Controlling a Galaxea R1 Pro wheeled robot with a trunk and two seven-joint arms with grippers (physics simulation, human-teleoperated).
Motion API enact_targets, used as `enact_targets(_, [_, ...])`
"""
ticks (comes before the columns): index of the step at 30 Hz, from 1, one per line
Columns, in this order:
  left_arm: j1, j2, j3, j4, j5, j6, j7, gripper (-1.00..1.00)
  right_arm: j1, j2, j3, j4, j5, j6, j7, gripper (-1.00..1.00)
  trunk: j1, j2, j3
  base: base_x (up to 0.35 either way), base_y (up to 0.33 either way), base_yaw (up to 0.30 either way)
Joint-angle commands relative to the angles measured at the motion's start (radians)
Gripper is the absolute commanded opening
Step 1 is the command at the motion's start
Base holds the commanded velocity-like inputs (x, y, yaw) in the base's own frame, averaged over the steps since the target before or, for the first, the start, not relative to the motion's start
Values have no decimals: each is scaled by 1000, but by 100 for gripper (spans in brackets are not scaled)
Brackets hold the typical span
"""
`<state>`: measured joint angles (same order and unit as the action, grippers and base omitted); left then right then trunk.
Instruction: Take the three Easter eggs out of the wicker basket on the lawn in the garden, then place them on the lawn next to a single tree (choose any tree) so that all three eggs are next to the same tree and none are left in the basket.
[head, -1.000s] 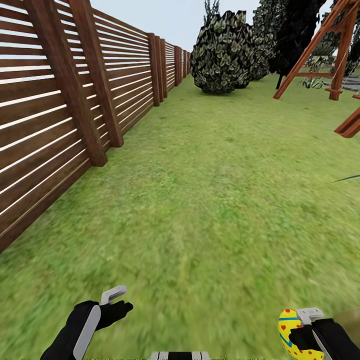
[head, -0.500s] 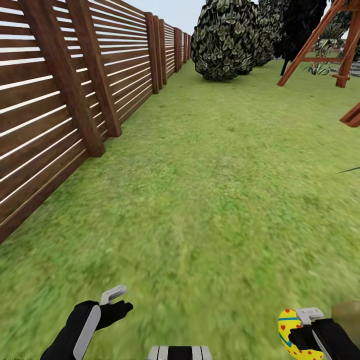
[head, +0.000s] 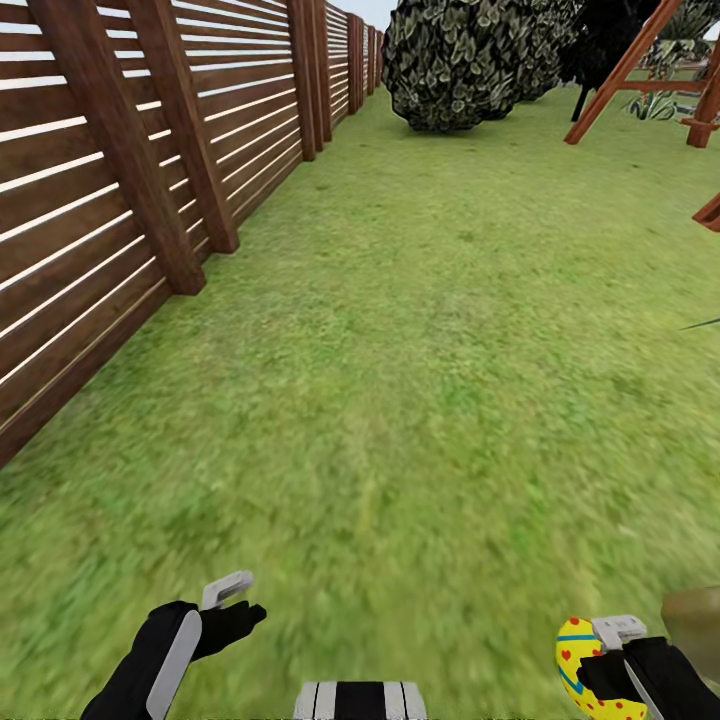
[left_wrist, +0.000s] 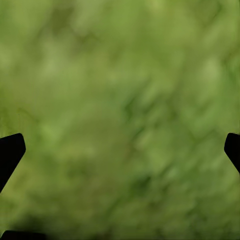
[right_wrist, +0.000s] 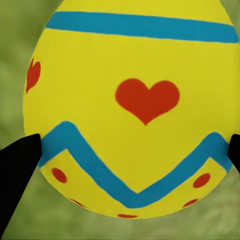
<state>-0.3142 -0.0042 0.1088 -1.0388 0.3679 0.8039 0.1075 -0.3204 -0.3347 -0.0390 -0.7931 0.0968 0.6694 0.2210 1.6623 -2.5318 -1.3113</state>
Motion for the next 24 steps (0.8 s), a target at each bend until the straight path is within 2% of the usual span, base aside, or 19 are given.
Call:
enact_targets(1, [0, 0, 1, -1, 11, 4, 9, 100, 0, 0, -2, -1, 10, 4, 9, -100, 0, -1, -5, 0, 0, 0])
enact_targets(24, [0, 0, 0, -2, 11, 5, 9, 100, 0, 0, -2, -1, 9, 4, 9, -100, 11, -6, -94, 0, 0, 0])
